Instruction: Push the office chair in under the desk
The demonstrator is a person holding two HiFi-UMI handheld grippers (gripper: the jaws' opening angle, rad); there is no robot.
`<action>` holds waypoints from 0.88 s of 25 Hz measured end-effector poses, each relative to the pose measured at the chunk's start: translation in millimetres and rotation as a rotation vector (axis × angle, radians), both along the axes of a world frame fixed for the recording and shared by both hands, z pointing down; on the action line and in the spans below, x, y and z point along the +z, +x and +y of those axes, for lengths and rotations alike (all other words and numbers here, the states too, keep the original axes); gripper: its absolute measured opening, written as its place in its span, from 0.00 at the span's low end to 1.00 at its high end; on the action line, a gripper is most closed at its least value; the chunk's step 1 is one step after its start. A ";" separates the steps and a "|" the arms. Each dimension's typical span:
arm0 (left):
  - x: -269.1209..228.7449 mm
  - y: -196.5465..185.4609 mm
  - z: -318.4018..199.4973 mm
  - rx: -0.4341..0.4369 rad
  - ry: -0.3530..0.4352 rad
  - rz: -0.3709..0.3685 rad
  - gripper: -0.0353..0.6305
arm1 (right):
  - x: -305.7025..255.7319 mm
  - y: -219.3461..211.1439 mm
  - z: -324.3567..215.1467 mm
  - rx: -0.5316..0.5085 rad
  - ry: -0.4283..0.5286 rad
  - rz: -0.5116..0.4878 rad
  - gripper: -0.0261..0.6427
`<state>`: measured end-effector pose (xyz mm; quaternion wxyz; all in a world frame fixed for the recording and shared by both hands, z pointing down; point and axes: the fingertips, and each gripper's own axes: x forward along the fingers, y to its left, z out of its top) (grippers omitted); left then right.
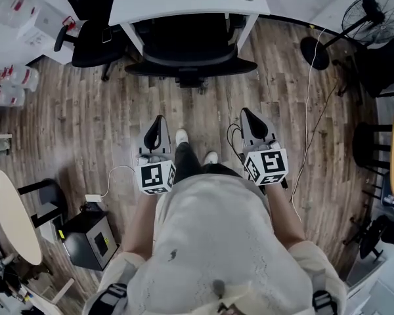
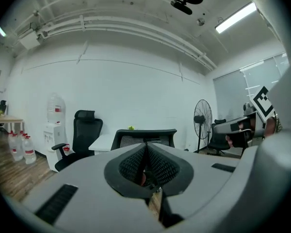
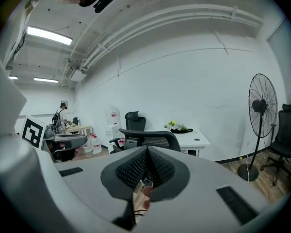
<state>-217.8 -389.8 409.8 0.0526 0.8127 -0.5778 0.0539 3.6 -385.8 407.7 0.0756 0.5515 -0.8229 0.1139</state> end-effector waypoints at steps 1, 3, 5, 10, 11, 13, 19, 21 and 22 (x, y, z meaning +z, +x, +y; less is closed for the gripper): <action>-5.2 0.0 8.8 -0.003 0.006 0.007 0.09 | -5.0 -0.8 9.2 -0.004 0.006 -0.003 0.05; -16.8 -0.3 24.9 -0.009 0.023 0.016 0.09 | -16.1 -2.4 26.5 -0.009 0.019 -0.021 0.05; -28.7 -0.7 39.0 -0.009 0.041 0.024 0.09 | -28.9 -3.6 42.0 -0.008 0.034 -0.047 0.05; -61.7 1.3 61.8 -0.009 0.083 0.027 0.09 | -61.6 -5.3 72.0 -0.019 0.084 -0.067 0.05; -68.2 1.6 64.4 -0.012 0.093 0.031 0.09 | -67.4 -5.2 76.9 -0.023 0.091 -0.068 0.05; -82.2 1.2 69.3 -0.018 0.112 0.044 0.09 | -80.0 -6.2 85.9 -0.035 0.105 -0.073 0.05; -130.9 1.7 86.2 -0.018 0.184 0.053 0.09 | -127.1 -12.4 100.5 -0.061 0.186 -0.077 0.05; -146.2 4.0 90.1 -0.019 0.206 0.051 0.09 | -143.2 -11.0 100.7 -0.057 0.210 -0.082 0.05; -153.7 4.8 92.0 -0.021 0.215 0.055 0.09 | -151.0 -9.7 101.3 -0.055 0.220 -0.079 0.05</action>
